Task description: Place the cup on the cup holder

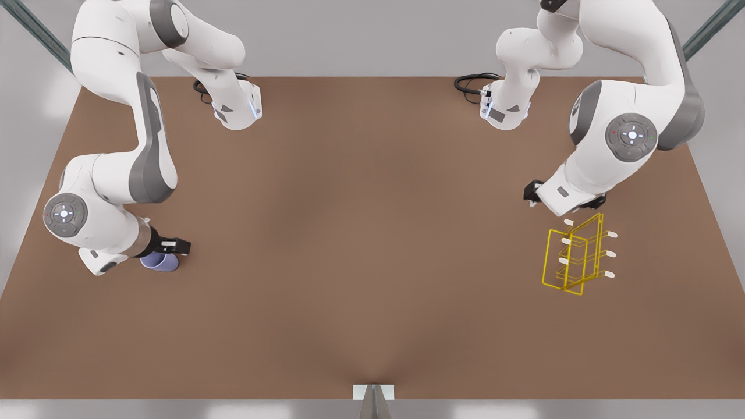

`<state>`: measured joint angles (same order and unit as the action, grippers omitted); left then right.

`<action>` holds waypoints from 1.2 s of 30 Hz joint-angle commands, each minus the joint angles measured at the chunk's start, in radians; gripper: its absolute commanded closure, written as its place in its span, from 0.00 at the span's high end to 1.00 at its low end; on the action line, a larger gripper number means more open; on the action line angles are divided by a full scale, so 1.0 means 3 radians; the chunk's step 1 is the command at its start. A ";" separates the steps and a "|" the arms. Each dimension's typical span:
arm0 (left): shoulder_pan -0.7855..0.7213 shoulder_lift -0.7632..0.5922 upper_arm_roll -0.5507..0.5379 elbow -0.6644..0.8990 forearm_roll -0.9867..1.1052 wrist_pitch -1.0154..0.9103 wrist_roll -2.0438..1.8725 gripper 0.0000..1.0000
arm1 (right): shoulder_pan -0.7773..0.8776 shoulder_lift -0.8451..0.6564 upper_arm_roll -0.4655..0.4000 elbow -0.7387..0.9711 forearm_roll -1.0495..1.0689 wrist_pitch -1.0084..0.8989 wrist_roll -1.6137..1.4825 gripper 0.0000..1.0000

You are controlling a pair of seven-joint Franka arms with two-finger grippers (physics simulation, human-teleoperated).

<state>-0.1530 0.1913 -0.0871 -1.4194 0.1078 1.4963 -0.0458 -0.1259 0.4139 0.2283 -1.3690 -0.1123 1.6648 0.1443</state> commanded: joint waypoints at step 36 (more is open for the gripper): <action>-0.0017 -0.0004 -0.0001 -0.0004 0.0014 0.0110 -0.0021 1.00 | -0.0813 -0.0045 0.0001 -0.1885 -0.0009 0.2351 -0.2286 1.00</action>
<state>-0.1580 0.1913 -0.0872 -1.4203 0.1121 1.5293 -0.0512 -0.3691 0.4011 0.2286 -1.9338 -0.1157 2.3478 -0.2997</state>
